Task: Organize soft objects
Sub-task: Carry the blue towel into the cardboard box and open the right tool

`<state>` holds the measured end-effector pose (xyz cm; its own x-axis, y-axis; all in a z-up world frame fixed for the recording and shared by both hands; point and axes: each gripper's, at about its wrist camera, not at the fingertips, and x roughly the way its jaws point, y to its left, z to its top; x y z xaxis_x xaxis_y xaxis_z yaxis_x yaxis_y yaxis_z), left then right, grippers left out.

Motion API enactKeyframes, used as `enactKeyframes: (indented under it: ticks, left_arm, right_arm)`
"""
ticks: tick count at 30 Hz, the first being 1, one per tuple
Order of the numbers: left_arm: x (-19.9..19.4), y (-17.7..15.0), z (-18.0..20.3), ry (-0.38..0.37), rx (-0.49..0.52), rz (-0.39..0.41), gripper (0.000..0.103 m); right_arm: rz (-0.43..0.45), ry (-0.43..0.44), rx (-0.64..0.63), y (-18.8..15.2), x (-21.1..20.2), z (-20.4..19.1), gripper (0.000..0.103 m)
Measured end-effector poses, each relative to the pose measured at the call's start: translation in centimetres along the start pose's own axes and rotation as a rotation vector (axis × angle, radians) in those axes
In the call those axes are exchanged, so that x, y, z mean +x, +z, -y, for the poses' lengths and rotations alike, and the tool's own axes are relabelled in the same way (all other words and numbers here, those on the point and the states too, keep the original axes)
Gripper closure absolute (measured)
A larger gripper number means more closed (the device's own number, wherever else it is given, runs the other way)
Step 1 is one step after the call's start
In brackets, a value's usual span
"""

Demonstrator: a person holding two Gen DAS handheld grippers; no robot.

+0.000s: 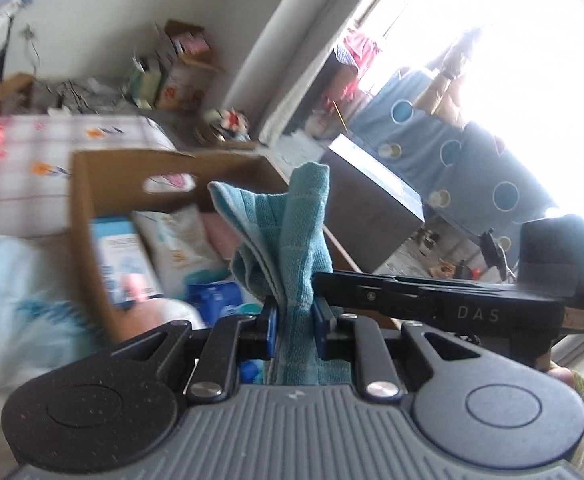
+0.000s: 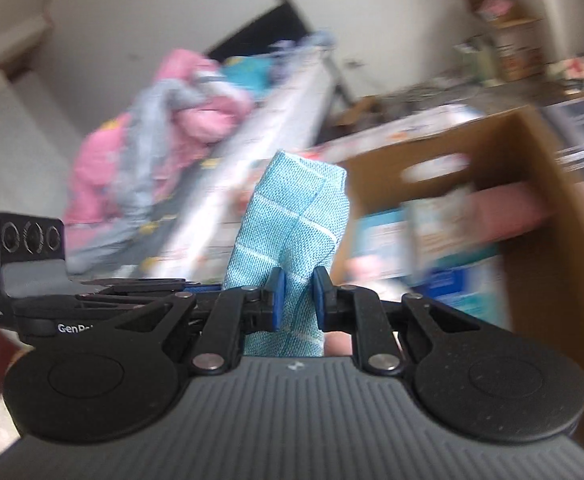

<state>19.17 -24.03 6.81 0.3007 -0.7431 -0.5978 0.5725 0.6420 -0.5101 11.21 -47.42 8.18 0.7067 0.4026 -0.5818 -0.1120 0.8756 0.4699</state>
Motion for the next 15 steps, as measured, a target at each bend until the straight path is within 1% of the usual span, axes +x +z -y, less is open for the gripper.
enactKeyframes:
  ticks: [2, 4, 6, 7, 9, 11, 13, 15]
  left_arm:
    - [3.7, 0.9, 0.2, -0.022, -0.014, -0.038, 0.085]
    - [6.8, 1.3, 0.5, -0.025, -0.033, -0.074, 0.085]
    - [9.4, 1.5, 0.3, -0.026, -0.052, -0.104, 0.085]
    - [10.6, 1.6, 0.3, -0.019, -0.057, -0.117, 0.087]
    - [12.6, 1.7, 0.1, 0.015, -0.054, -0.137, 0.087]
    - [14.3, 1.8, -0.3, 0.04, -0.073, -0.164, 0.086]
    - [15.7, 1.6, -1.0, 0.063, -0.099, -0.202, 0.085]
    - [16.8, 1.5, -1.3, 0.081, -0.099, -0.228, 0.085]
  right_arm:
    - [-0.018, -0.079, -0.02, 0.9, 0.1, 2.3, 0.089]
    - [-0.046, -0.149, -0.046, 1.4, 0.6, 4.2, 0.089]
    - [-0.069, -0.226, -0.104, 1.6, 1.4, 5.7, 0.089]
    - [-0.082, -0.262, -0.136, 1.8, 2.1, 6.1, 0.089]
    - [-0.104, -0.334, -0.2, 1.9, 3.7, 6.6, 0.089]
    - [-0.126, -0.382, -0.249, 2.1, 5.0, 7.3, 0.089]
    - [-0.129, -0.43, -0.287, 2.4, 6.4, 7.6, 0.088]
    - [-0.124, -0.448, -0.305, 2.8, 6.8, 7.9, 0.088]
